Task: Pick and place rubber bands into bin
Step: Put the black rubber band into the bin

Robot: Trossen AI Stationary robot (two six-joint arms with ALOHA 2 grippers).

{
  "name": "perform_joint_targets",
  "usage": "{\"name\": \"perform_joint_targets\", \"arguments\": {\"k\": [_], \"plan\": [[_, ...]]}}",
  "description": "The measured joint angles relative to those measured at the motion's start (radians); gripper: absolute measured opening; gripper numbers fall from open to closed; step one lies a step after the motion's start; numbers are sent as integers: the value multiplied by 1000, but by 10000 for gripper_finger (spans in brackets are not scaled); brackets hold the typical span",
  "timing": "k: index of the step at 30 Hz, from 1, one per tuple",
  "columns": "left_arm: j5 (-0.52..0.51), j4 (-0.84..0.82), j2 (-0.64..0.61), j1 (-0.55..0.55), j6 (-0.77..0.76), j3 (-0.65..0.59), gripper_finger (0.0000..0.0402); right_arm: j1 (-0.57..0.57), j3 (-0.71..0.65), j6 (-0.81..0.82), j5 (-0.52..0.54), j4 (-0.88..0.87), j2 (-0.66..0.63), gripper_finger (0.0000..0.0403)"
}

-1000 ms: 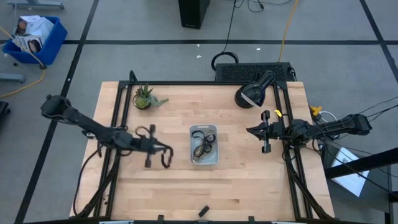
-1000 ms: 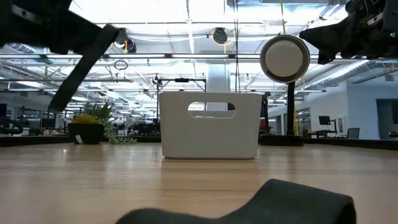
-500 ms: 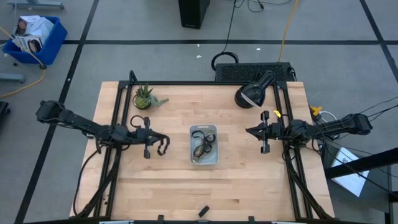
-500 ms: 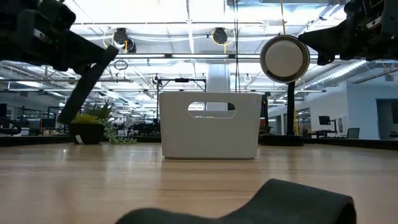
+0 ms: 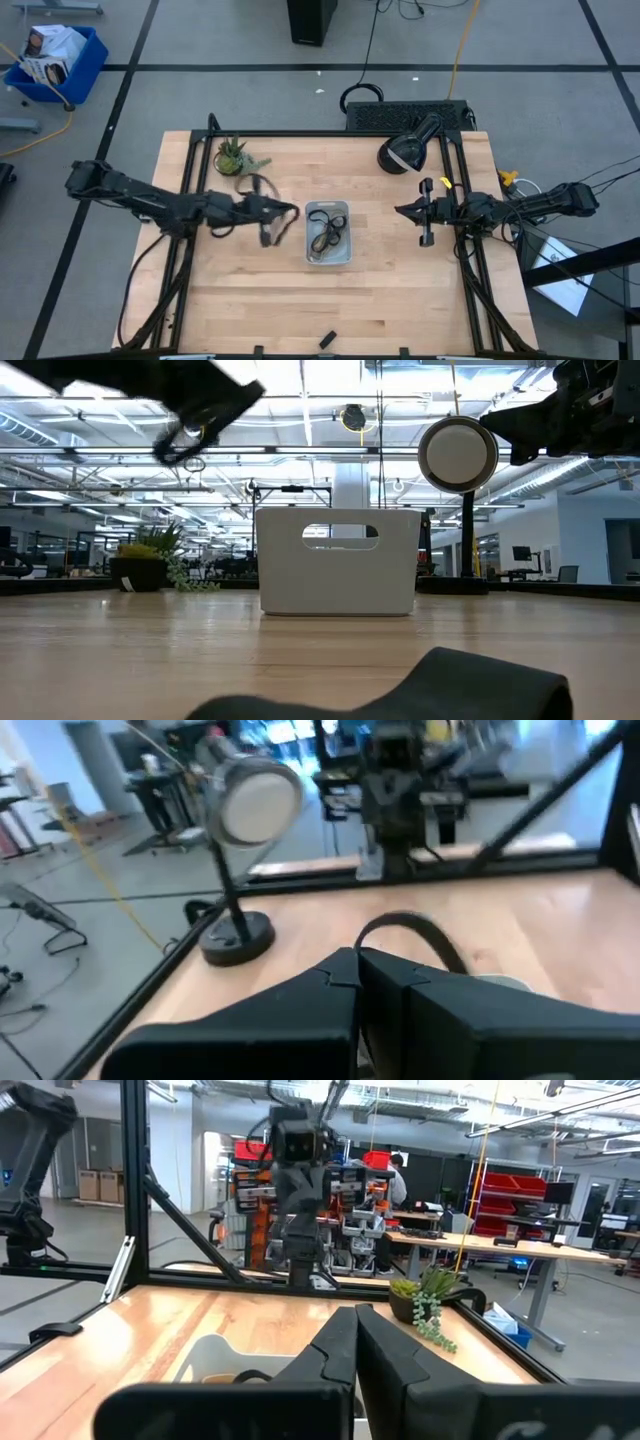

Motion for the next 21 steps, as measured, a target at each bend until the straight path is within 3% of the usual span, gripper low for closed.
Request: {"name": "perform_joint_targets", "arguments": {"k": [6, 10, 12, 21], "plan": [[51, -118, 263, 64, 20, 226, 1, 0, 0, 1, -1, 0, 0, 0], [170, -141, 430, 107, 18, 303, 1, 0, 0, 1, -2, 0, 0, 0], [179, -150, 496, 120, 15, 326, 1, 0, 0, 1, -2, 0, 0, 0], [220, -196, 616, 159, -14, 349, 6, 0, 0, -4, -3, 0, 0, 0]]}}
